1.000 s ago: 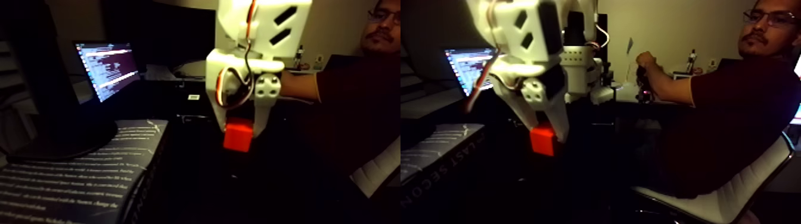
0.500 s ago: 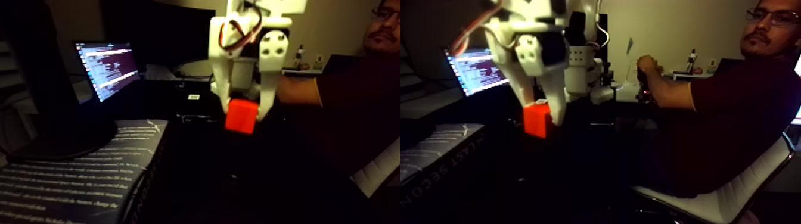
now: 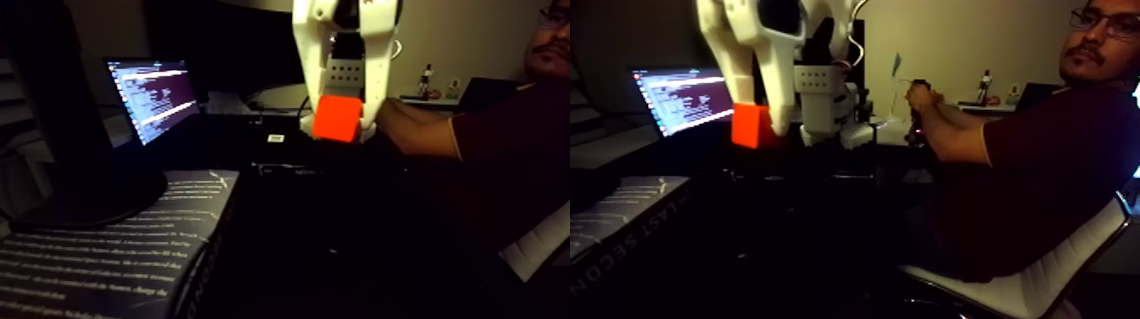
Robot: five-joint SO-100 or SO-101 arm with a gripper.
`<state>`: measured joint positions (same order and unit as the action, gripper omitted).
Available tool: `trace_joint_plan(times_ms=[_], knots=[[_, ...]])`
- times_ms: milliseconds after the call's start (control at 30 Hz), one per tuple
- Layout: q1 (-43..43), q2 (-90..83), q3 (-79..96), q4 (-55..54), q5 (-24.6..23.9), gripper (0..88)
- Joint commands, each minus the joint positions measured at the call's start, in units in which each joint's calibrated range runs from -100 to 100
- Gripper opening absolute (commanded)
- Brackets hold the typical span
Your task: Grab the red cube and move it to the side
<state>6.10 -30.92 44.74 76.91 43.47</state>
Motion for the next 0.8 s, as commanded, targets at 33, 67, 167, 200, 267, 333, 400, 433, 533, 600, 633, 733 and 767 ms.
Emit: trace_joint_plan(times_ms=[33,67,167,200,267,333,400,433,533,600,633,733,767], knots=[[0.9,1.1,-5.1,0.7,-3.6,2.3],[0.9,2.1,-6.3,0.7,-4.3,2.2],[1.6,5.0,-10.0,0.7,-6.2,2.2],[1.8,6.0,-11.1,0.7,-6.7,2.2],[2.5,8.1,-13.4,0.6,-7.5,2.2],[3.5,10.3,-15.4,0.3,-8.0,2.2],[4.8,12.9,-17.5,0.0,-8.4,2.2],[5.5,14.4,-18.6,-0.1,-8.4,2.2],[7.9,18.9,-23.0,-0.1,-8.4,2.0],[9.4,21.8,-26.3,-0.1,-8.4,1.9],[10.2,23.2,-27.9,-0.1,-8.4,1.9],[12.3,26.5,-32.0,-0.1,-8.4,2.2],[13.0,27.4,-33.2,-0.1,-8.4,2.2]])
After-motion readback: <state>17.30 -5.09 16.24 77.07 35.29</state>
